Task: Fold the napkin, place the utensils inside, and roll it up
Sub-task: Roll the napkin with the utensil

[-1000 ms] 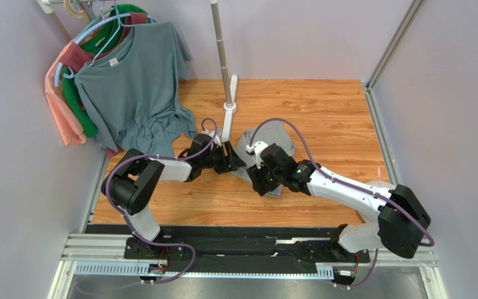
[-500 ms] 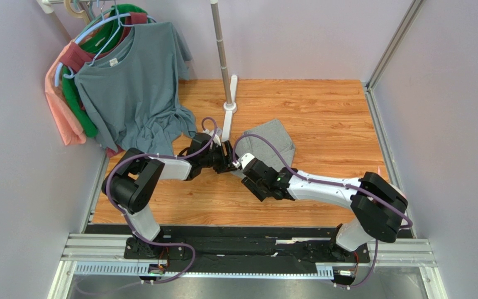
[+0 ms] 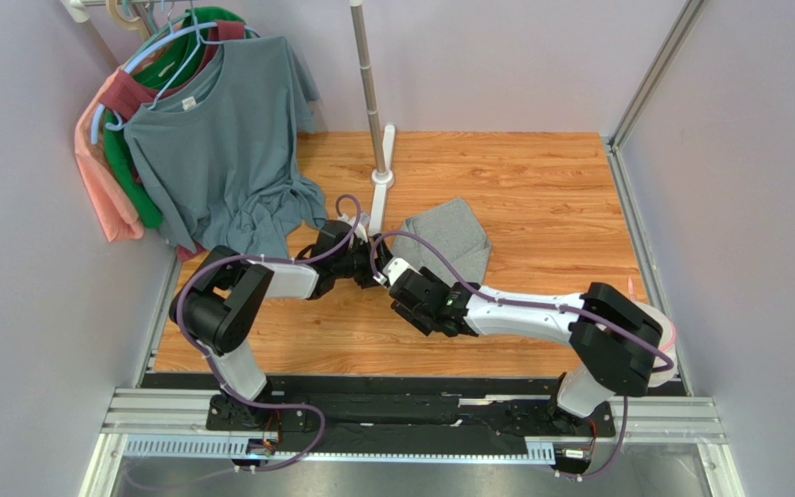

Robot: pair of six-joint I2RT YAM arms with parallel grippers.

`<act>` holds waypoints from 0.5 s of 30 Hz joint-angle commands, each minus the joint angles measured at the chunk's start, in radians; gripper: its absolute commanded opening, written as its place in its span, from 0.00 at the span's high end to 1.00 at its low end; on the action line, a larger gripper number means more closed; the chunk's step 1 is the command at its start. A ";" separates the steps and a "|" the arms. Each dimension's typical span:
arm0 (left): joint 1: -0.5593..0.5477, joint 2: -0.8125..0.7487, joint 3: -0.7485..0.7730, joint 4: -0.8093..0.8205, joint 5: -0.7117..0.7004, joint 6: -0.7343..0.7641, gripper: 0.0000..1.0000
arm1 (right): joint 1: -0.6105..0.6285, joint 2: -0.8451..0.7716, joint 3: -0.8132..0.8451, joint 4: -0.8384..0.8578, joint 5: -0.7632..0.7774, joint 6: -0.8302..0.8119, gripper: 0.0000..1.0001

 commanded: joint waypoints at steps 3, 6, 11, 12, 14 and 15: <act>0.016 0.044 -0.028 -0.171 -0.085 0.065 0.33 | -0.009 0.066 0.023 -0.002 0.039 -0.018 0.38; 0.018 0.041 -0.029 -0.176 -0.087 0.067 0.33 | -0.009 0.069 0.020 -0.016 0.041 -0.007 0.39; 0.022 0.043 -0.029 -0.179 -0.087 0.070 0.33 | -0.014 0.081 0.043 -0.065 0.048 0.034 0.44; 0.024 0.041 -0.031 -0.179 -0.087 0.071 0.33 | -0.014 0.087 0.053 -0.080 0.046 0.042 0.45; 0.026 0.040 -0.034 -0.179 -0.085 0.071 0.33 | -0.014 0.102 0.071 -0.115 0.042 0.068 0.52; 0.027 0.038 -0.032 -0.179 -0.084 0.073 0.33 | -0.014 0.107 0.076 -0.128 0.042 0.077 0.53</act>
